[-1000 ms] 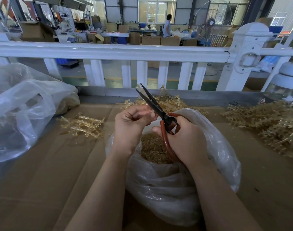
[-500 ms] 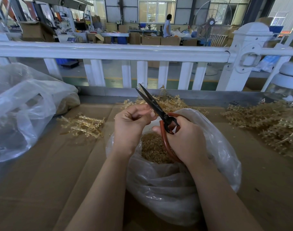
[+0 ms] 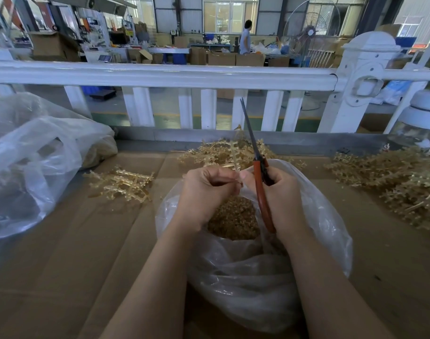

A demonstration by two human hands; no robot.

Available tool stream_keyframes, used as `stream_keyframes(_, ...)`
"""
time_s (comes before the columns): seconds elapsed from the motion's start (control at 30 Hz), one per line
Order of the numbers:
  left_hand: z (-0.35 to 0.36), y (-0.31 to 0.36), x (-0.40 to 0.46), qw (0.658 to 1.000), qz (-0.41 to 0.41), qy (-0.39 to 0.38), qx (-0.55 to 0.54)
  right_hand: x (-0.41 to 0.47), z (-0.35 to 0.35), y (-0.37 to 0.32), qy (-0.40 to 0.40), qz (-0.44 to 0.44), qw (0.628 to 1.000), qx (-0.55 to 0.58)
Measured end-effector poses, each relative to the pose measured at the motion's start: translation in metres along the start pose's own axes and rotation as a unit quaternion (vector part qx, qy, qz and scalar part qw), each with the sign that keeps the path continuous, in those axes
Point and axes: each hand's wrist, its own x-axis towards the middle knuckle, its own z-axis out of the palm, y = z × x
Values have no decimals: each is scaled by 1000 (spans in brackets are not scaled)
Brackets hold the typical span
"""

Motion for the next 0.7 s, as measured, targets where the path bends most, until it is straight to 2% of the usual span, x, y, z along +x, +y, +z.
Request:
stream_keyframes(0.33,-3,0,-2,993,19,-49,109,-3,1,-3,-5,2,1000,5)
stream_keyframes(0.43,-3,1,-5,998,23,17,60,-3,1,-4,10,6,1000,-2)
stream_keyframes(0.6,-7,7,-2,969,103,225,-8,-3,0,-5,2,10,1000,6)
stream_keyframes(0.7,-11,10,1,965,103,243,3,-4,1,-5,-12,11,1000,8)
